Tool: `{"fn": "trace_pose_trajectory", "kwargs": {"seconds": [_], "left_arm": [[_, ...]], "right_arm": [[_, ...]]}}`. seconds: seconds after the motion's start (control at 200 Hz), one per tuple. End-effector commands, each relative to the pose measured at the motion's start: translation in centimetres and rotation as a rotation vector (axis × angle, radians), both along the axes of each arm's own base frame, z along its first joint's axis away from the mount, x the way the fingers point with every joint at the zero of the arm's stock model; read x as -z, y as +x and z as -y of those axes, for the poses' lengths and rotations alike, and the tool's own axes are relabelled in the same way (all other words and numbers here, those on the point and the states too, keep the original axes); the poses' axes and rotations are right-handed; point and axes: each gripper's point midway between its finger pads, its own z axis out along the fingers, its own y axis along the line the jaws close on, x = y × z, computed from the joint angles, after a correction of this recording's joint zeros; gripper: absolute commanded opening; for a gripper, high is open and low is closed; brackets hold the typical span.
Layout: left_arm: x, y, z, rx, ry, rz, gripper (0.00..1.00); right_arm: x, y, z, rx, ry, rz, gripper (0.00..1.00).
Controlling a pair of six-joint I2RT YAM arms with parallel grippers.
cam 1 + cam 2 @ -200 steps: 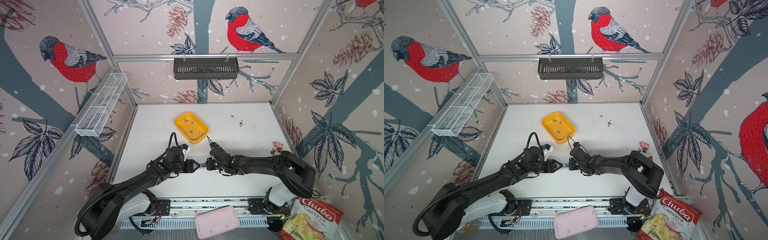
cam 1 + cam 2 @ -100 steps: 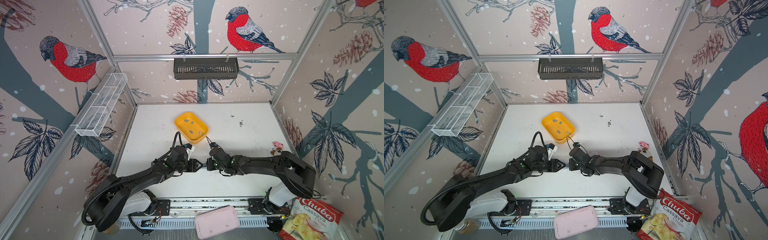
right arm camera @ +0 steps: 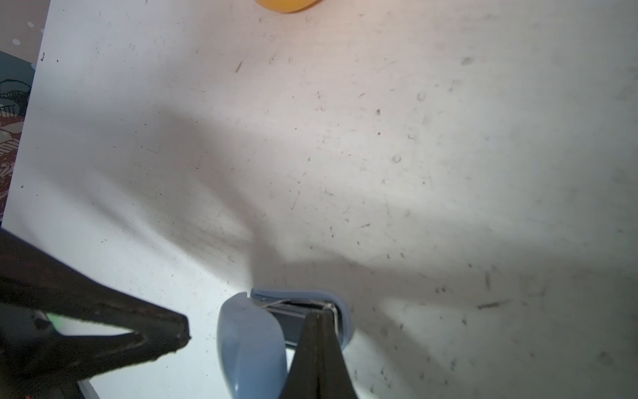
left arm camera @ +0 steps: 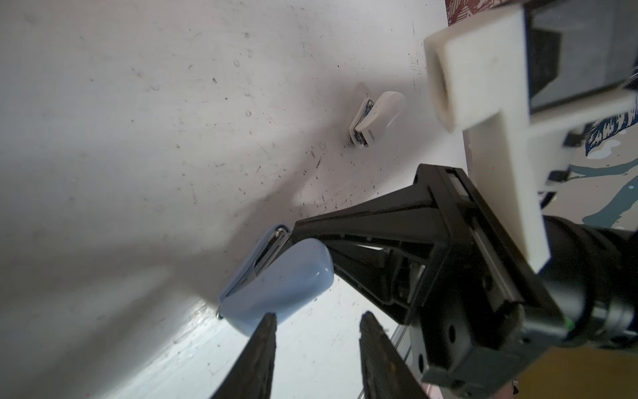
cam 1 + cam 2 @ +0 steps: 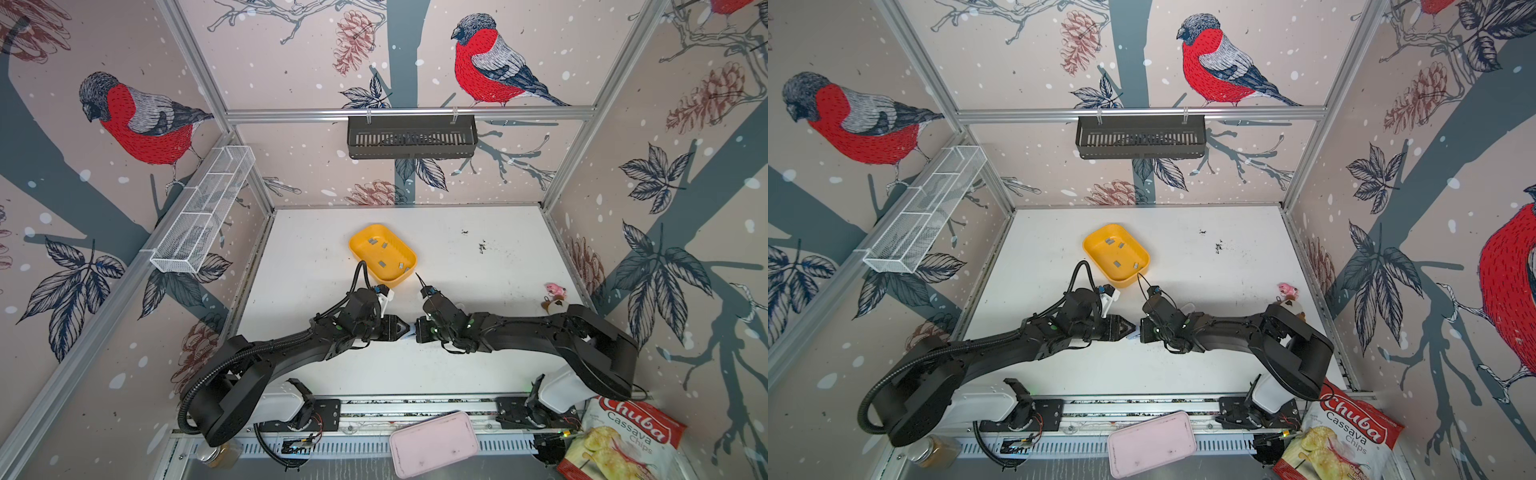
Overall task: Load the staples into the stapler
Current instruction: 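Swing the light-blue lid down onto the base with the left gripper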
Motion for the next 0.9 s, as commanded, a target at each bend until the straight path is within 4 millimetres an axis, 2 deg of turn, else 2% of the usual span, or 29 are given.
{"fn": "trace_pose_trajectory", "kwargs": {"seconds": [0.0, 0.145, 0.315, 0.405, 0.485, 0.605, 0.67, 0.685, 0.73, 0.896], "left_arm": [[0.0, 0.3, -0.5, 0.017, 0.051, 0.057, 0.41], [0.0, 0.0, -1.2, 0.061, 0.090, 0.163, 0.45], [-0.6, -0.4, -1.1, 0.116, 0.149, 0.340, 0.58], [-0.5, -1.2, -0.3, 0.183, 0.187, 0.443, 0.67], [0.1, -1.3, 0.2, 0.214, 0.253, 0.486, 0.67], [1.6, -0.3, 0.2, 0.209, 0.351, 0.479, 0.67], [2.3, 0.2, 0.2, 0.202, 0.387, 0.471, 0.65], [2.4, 0.4, 0.1, 0.197, 0.395, 0.470, 0.65], [2.8, 0.8, 0.1, 0.186, 0.418, 0.466, 0.64], [3.2, 1.3, 0.7, 0.187, 0.423, 0.462, 0.58]], "right_arm": [[-1.2, 0.2, -0.4, -0.009, 0.066, 0.004, 0.12], [-1.7, 0.6, 1.0, 0.011, 0.112, -0.014, 0.16], [-2.3, 1.1, 3.3, 0.053, 0.131, -0.004, 0.17], [-2.9, 1.3, 4.4, 0.067, 0.135, 0.012, 0.18], [-3.4, 1.4, 5.0, 0.071, 0.137, 0.026, 0.18], [-3.9, 1.4, 5.6, 0.076, 0.140, 0.040, 0.18], [-3.6, 1.3, 5.8, 0.081, 0.132, 0.034, 0.18], [-4.2, 1.4, 5.8, 0.083, 0.147, 0.047, 0.18], [-4.4, 1.3, 6.0, 0.086, 0.153, 0.051, 0.18], [-4.2, 1.0, 6.5, 0.100, 0.161, 0.049, 0.18]]}}
